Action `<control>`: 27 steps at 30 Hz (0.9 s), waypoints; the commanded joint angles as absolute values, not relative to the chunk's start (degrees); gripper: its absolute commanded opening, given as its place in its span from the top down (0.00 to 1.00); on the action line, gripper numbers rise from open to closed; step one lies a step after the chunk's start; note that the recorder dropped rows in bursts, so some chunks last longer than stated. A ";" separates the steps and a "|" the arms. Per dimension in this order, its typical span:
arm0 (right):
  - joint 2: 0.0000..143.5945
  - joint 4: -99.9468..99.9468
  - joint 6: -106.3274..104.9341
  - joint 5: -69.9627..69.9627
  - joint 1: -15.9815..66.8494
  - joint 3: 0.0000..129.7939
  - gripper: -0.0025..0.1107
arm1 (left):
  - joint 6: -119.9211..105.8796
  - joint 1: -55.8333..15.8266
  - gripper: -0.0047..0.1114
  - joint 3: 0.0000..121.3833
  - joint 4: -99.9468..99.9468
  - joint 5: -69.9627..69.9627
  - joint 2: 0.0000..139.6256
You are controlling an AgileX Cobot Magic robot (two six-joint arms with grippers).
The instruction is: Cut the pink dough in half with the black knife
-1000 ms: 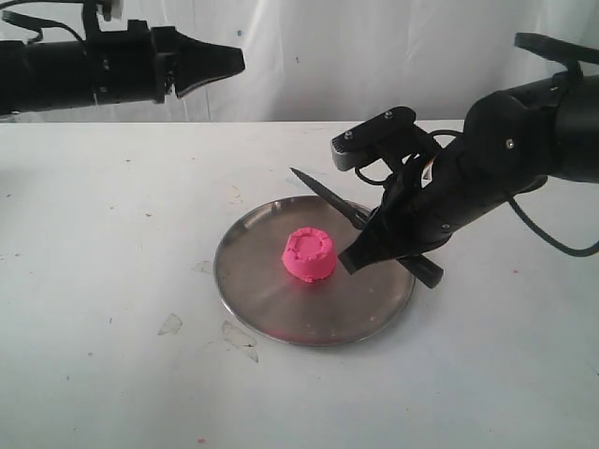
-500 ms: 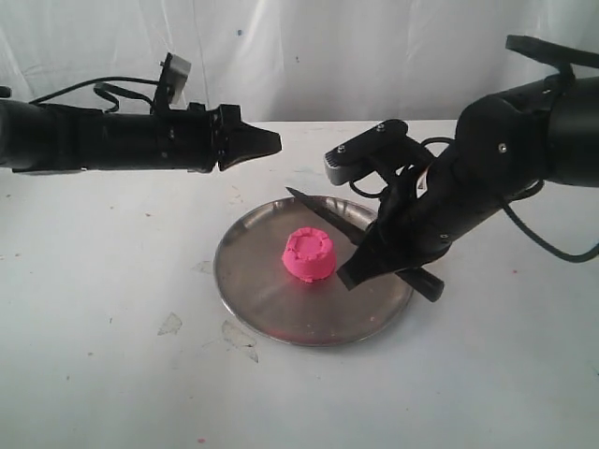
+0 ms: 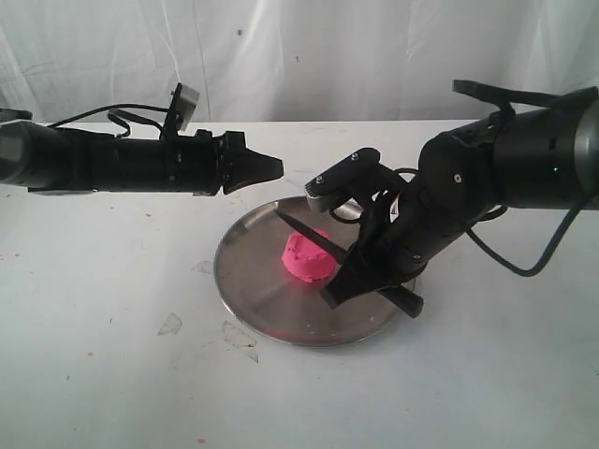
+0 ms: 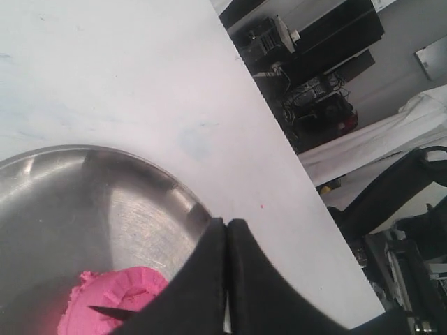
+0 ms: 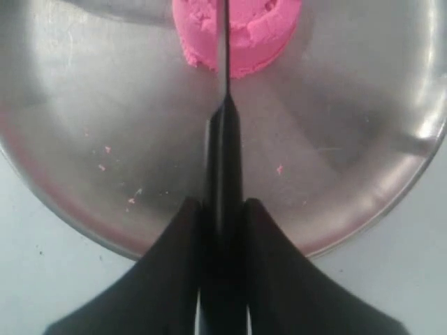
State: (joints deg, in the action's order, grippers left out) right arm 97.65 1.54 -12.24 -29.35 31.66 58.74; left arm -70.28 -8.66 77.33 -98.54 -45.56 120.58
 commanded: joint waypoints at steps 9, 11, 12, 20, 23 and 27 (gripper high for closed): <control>97.94 1.44 -11.59 -26.12 31.96 58.67 0.98 | -68.27 -8.83 0.96 83.07 -99.95 -50.54 125.94; 98.98 1.22 -11.35 -25.69 31.96 58.67 0.98 | -68.27 -8.83 0.96 82.96 -99.95 -50.54 126.17; 99.57 1.22 -11.35 -25.57 31.96 58.67 0.98 | -68.27 -8.83 0.96 82.96 -99.95 -50.68 126.30; 101.36 -2.74 -8.20 -22.69 31.96 58.67 0.98 | -68.53 -8.83 0.96 82.62 -99.95 -50.79 126.42; 101.36 -5.21 -6.83 -22.02 31.96 58.67 0.98 | -69.37 -8.83 0.96 82.62 -99.95 -50.79 126.42; 101.52 -5.33 -6.22 -21.90 31.96 58.67 0.98 | -69.37 -8.83 0.96 82.62 -99.95 -50.79 126.42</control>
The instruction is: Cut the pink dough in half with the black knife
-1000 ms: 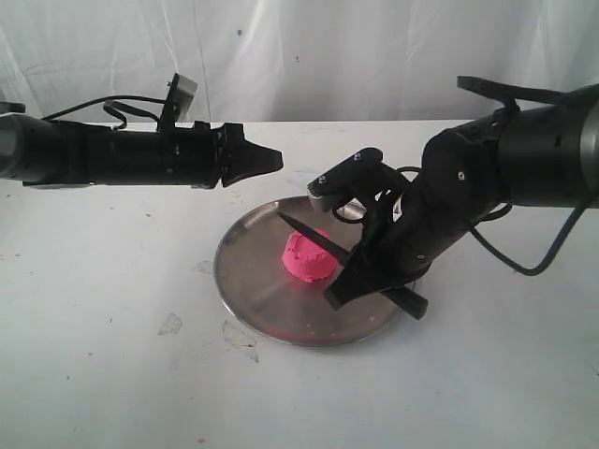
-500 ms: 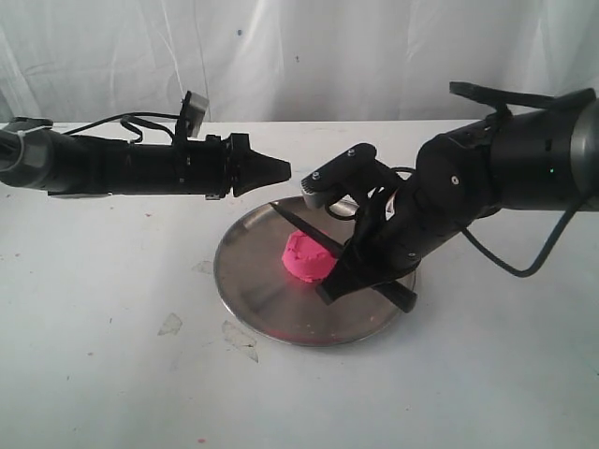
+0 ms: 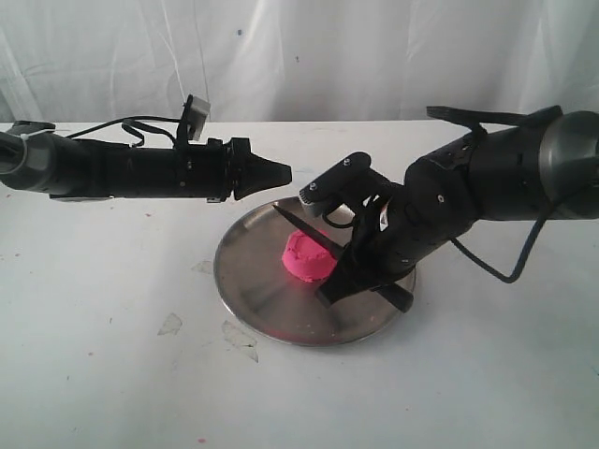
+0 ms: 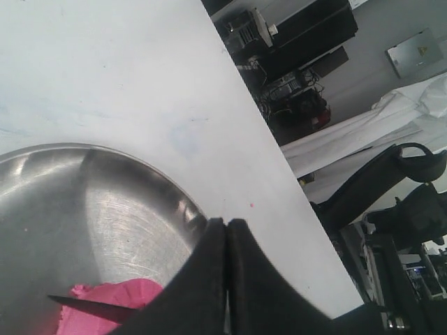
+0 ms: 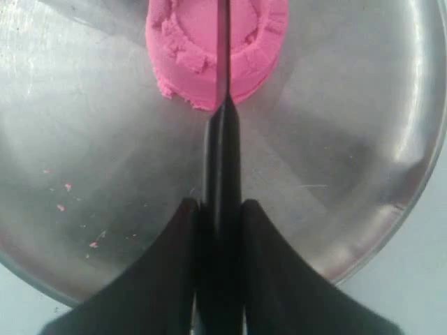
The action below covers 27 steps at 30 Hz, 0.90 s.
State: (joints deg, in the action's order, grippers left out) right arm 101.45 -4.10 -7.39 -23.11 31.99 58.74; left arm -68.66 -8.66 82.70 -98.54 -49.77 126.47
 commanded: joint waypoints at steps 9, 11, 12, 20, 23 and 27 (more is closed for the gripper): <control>104.33 -5.40 -5.85 -21.48 31.96 58.67 0.98 | -69.35 -8.83 0.96 82.62 -99.95 -50.79 126.42; 104.82 -5.40 -5.84 -21.48 31.96 58.67 0.98 | -69.35 -8.83 0.96 82.62 -99.95 -50.79 126.42; 104.93 -5.40 -5.84 -21.48 31.96 58.67 0.98 | -69.35 -8.83 0.96 82.62 -99.95 -50.79 126.42; 104.92 -5.55 -5.73 -21.06 31.96 58.67 0.98 | -69.21 -9.56 0.96 82.62 -99.48 -50.61 127.69; 104.92 -5.55 -5.74 -21.28 31.96 58.67 0.98 | -69.21 -10.77 0.96 82.62 -99.29 -49.22 129.11; 104.92 -5.55 -5.74 -21.53 31.96 58.67 0.98 | -69.34 -10.98 0.96 82.62 -99.95 -49.09 129.70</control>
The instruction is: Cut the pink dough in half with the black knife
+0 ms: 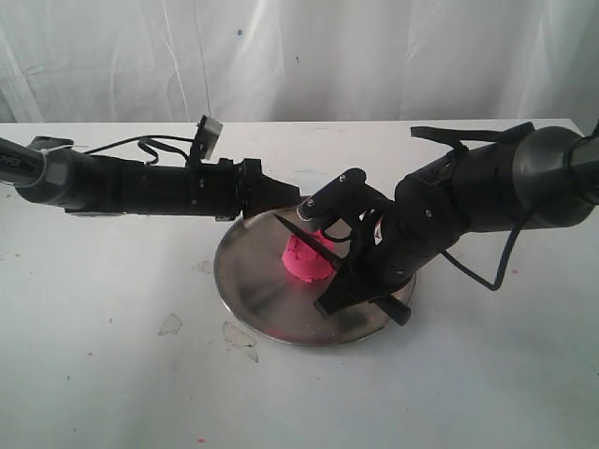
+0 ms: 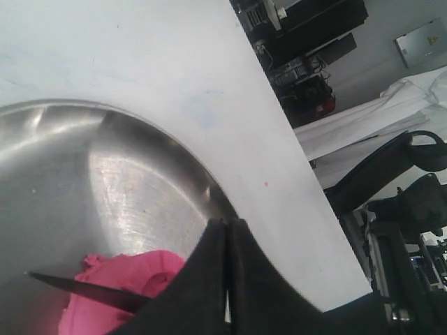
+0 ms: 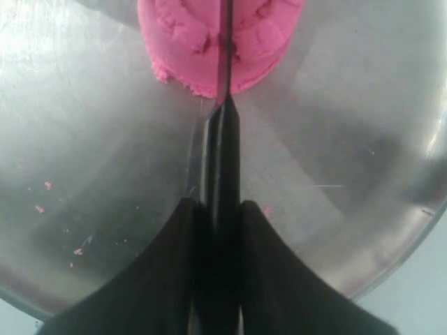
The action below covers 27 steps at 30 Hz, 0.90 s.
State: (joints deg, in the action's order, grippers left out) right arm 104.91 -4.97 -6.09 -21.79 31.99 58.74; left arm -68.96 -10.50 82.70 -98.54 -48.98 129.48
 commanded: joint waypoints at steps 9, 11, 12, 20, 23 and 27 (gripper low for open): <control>104.92 -5.35 -5.74 -21.52 31.96 58.67 0.98 | -69.34 -10.98 0.96 82.62 -98.86 -49.09 129.70; 104.92 -5.10 -5.74 -21.66 31.96 58.67 0.98 | -69.34 -11.10 0.96 82.62 -98.43 -48.67 129.70; 104.92 -5.10 -5.74 -21.66 31.96 58.67 0.98 | -69.34 -11.10 0.96 82.62 -97.84 -48.02 129.70; 104.92 -5.10 -5.74 -21.78 31.96 58.67 0.98 | -69.58 -13.59 0.96 82.62 -96.07 -42.27 129.70; 104.92 -5.10 -5.74 -21.78 31.96 58.67 0.98 | -70.31 -14.28 0.96 82.62 -95.95 -40.18 129.70; 104.92 -5.10 -5.74 -21.92 31.96 58.67 0.98 | -70.45 -14.38 0.96 82.62 -95.95 -39.97 129.70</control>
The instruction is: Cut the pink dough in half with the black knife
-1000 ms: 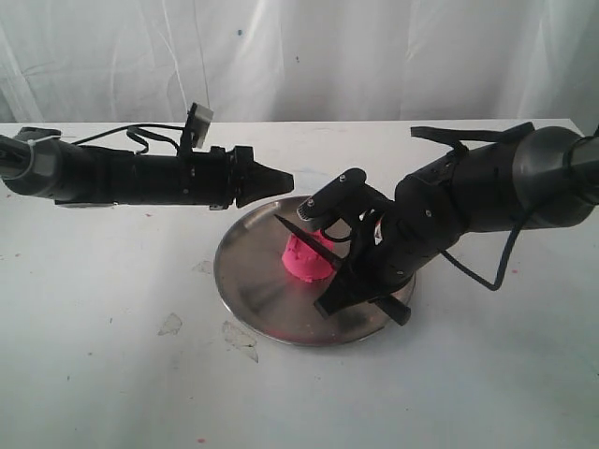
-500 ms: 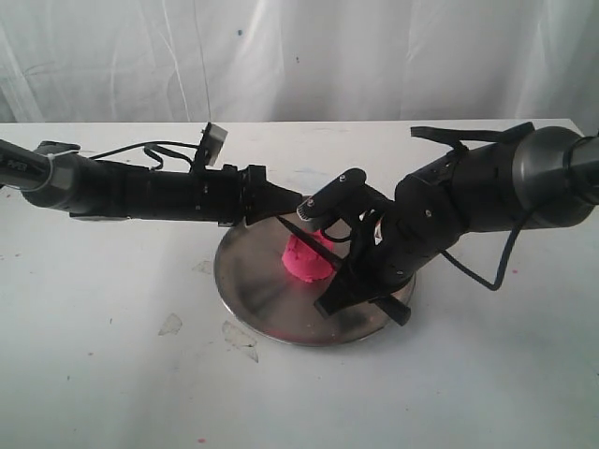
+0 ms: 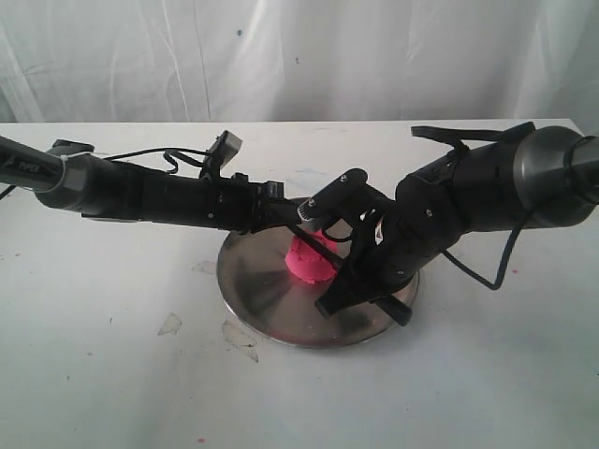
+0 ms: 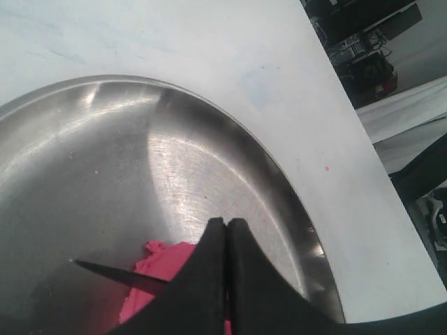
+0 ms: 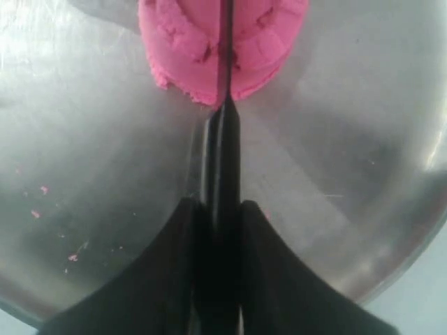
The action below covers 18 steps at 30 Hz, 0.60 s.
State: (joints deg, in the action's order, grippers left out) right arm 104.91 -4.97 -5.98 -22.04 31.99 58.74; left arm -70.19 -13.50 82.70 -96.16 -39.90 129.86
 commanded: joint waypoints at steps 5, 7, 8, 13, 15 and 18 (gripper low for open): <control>104.92 -5.10 -5.74 -21.92 31.96 58.67 0.98 | -70.45 -14.38 0.96 82.62 -95.70 -39.85 129.70; 104.92 -5.10 -5.74 -22.14 31.96 58.67 0.98 | -70.45 -14.38 0.96 82.62 -94.98 -39.96 129.70; 104.92 -5.10 -5.74 -22.21 31.96 58.67 0.98 | -70.45 -14.38 0.96 82.62 -94.34 -39.96 129.70; 104.92 -5.10 -5.74 -22.21 31.96 58.67 0.98 | -70.45 -14.38 0.96 82.62 -93.31 -40.10 130.33; 104.92 -5.10 -5.74 -22.27 31.96 58.67 0.98 | -70.32 -14.38 0.96 82.62 -93.31 -40.10 130.92; 104.92 -5.10 -5.60 -22.29 31.96 58.67 0.98 | -70.23 -14.38 0.96 82.62 -93.73 -40.84 131.87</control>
